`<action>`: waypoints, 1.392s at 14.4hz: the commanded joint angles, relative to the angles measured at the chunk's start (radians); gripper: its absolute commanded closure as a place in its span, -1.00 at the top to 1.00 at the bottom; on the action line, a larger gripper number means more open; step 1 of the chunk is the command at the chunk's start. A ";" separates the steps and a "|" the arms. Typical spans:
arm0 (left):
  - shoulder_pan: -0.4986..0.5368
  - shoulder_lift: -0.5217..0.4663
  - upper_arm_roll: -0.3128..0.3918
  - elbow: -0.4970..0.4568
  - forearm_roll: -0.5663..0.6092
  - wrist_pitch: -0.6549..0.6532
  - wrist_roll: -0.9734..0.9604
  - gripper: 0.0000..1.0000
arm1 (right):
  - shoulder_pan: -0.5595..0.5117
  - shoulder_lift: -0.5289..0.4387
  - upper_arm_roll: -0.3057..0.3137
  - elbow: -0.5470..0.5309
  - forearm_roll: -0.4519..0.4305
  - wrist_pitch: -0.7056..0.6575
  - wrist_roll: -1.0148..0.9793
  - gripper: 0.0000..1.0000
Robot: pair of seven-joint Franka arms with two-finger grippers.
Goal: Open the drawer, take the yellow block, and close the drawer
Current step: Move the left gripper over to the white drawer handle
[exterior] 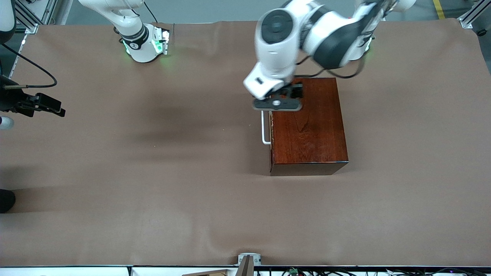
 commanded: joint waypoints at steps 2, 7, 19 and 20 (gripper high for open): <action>-0.109 0.162 0.010 0.110 0.134 0.047 -0.154 1.00 | -0.007 -0.013 0.005 -0.004 -0.011 -0.010 -0.008 1.00; -0.169 0.253 0.012 0.108 0.201 0.050 -0.267 1.00 | -0.005 -0.013 0.005 -0.004 -0.011 -0.013 -0.008 1.00; -0.191 0.348 0.114 0.110 0.208 0.237 -0.449 1.00 | -0.005 -0.013 0.005 -0.004 -0.011 -0.013 -0.008 1.00; -0.192 0.357 0.118 0.110 0.208 0.246 -0.452 1.00 | -0.005 -0.013 0.005 -0.004 -0.011 -0.013 -0.008 1.00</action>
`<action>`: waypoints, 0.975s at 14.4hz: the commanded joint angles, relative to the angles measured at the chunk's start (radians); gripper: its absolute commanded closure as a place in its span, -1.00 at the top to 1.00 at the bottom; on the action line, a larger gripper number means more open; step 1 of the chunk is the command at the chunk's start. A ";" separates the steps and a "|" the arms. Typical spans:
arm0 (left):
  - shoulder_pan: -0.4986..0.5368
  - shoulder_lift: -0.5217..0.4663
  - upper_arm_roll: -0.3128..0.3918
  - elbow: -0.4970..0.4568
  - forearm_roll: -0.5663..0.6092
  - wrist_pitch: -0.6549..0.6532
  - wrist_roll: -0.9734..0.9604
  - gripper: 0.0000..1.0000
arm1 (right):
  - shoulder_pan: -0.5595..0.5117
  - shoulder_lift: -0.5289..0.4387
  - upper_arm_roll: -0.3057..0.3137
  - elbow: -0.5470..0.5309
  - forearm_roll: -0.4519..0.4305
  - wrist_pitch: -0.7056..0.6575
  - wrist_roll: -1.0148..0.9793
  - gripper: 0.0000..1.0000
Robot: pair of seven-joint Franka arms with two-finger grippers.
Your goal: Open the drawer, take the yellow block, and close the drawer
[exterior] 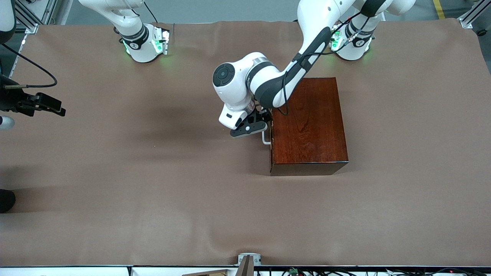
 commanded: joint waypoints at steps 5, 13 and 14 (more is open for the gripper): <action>-0.034 0.037 0.010 0.034 0.025 0.025 -0.035 1.00 | -0.005 -0.013 0.005 -0.004 -0.011 -0.006 -0.008 1.00; -0.046 0.043 0.002 0.030 0.019 0.025 -0.017 1.00 | -0.005 -0.013 0.005 -0.004 -0.011 -0.006 -0.008 1.00; -0.045 0.043 0.001 0.031 0.019 0.025 -0.014 1.00 | -0.005 -0.013 0.005 -0.004 -0.011 -0.006 -0.008 1.00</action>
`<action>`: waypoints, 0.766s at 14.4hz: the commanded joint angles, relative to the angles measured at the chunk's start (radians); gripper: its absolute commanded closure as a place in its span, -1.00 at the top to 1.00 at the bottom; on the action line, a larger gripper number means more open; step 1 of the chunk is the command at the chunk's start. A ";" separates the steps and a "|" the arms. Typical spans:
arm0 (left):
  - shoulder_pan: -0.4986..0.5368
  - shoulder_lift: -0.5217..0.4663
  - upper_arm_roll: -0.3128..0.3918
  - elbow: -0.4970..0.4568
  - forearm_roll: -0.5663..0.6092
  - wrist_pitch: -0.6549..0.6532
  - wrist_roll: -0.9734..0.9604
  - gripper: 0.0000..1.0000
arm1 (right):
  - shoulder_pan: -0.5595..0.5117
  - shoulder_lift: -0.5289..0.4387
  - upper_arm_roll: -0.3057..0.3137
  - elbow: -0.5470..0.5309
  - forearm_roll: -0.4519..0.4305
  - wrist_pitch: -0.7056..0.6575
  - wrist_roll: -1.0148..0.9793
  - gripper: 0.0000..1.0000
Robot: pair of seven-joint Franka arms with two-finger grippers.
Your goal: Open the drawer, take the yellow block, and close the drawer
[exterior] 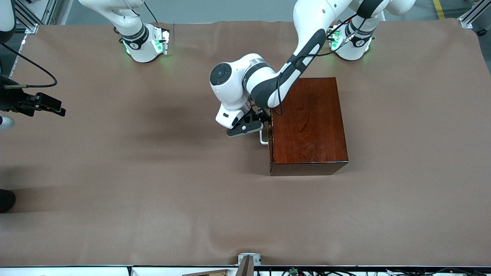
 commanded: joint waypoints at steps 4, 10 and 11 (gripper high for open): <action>-0.028 0.037 -0.013 0.032 0.003 0.033 -0.005 1.00 | -0.005 -0.013 0.005 -0.004 -0.011 -0.006 -0.008 1.00; -0.028 0.054 -0.018 0.033 -0.033 0.155 0.003 1.00 | -0.005 -0.013 0.005 -0.004 -0.011 -0.006 -0.008 1.00; -0.028 0.056 -0.018 0.033 -0.033 0.171 0.023 1.00 | -0.005 -0.013 0.005 -0.004 -0.011 -0.006 -0.008 1.00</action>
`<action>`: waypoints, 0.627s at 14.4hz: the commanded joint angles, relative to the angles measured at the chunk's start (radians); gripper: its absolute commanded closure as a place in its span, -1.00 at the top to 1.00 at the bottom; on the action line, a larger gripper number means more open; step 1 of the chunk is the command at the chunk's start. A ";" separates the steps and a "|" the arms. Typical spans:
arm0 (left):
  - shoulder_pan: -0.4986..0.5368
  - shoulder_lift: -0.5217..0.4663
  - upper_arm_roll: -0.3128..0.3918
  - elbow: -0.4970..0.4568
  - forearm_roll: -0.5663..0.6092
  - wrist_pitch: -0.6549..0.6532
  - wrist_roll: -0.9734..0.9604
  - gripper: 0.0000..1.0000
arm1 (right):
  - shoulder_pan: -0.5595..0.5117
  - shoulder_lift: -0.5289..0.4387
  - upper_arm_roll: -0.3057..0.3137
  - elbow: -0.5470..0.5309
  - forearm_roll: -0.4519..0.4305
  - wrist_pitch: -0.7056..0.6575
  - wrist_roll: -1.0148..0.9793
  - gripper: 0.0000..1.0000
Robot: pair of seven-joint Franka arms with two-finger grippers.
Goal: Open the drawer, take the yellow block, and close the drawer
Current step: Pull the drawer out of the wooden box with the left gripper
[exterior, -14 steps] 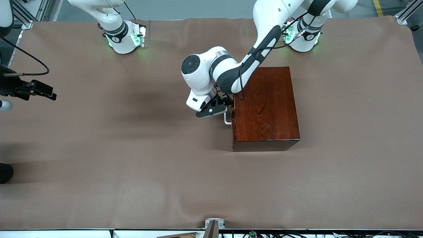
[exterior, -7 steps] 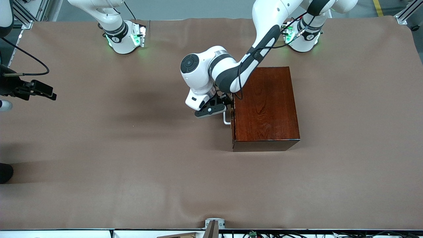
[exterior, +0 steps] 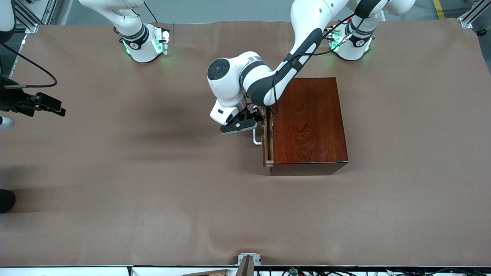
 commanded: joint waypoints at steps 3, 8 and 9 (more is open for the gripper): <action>-0.014 0.054 -0.011 0.036 -0.042 0.124 0.025 1.00 | -0.005 -0.013 0.005 -0.004 -0.011 -0.006 -0.007 1.00; -0.014 0.058 -0.010 0.036 -0.096 0.229 0.019 1.00 | -0.005 -0.013 0.005 -0.004 -0.011 -0.006 -0.007 1.00; -0.015 0.058 -0.010 0.036 -0.100 0.249 0.017 1.00 | -0.005 -0.013 0.005 -0.004 -0.011 -0.006 -0.007 1.00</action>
